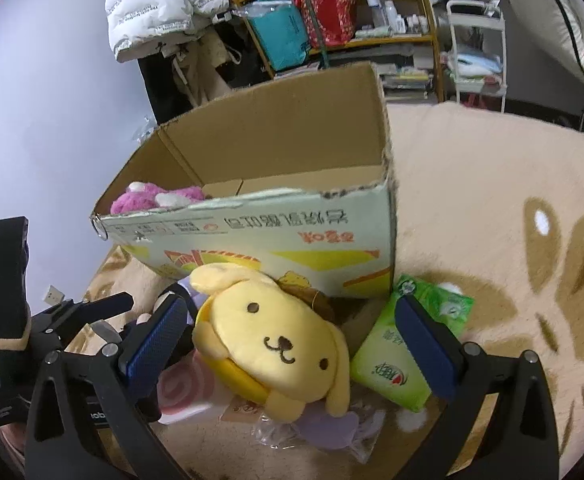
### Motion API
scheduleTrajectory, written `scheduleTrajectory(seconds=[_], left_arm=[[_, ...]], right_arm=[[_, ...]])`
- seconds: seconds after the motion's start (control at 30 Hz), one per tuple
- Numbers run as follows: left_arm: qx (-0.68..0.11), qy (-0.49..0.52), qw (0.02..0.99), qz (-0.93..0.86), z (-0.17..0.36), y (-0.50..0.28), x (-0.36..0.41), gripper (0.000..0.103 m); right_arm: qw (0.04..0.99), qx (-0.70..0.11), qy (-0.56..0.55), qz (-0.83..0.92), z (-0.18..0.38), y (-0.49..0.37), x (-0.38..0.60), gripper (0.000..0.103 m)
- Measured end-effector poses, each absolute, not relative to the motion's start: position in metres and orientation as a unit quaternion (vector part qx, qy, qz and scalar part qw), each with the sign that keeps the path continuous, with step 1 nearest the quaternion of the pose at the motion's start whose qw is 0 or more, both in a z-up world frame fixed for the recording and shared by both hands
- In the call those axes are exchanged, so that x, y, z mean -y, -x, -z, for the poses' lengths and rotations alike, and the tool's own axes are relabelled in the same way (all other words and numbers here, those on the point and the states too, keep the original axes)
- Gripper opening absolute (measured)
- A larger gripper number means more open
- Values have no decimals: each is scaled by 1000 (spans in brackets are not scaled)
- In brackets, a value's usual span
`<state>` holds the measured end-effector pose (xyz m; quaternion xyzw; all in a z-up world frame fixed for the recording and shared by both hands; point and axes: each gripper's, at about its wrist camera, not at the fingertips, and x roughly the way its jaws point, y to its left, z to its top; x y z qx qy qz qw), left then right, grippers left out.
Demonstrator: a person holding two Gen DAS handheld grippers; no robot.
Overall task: Organize soft objects
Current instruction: 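Lower the left tool onto the purple-haired doll while the right tool descends onto the yellow dog plush, then close the left tool on the purple-haired doll while the right tool grips the yellow dog plush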
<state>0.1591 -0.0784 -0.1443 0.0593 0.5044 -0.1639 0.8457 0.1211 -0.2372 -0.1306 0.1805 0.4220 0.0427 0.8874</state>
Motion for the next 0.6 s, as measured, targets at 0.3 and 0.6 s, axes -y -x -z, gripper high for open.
scheduleTrajectory(seconds=[0.3,0.6], left_arm=[[-514,-32,840,171,153,-163,72,98],[-510,-29,841,177,155,-162,74,91]], right_arm=[[866,-433,-240,-75,145,-123,241,95],[854,-433,-278,-74,154,-120,252,86]])
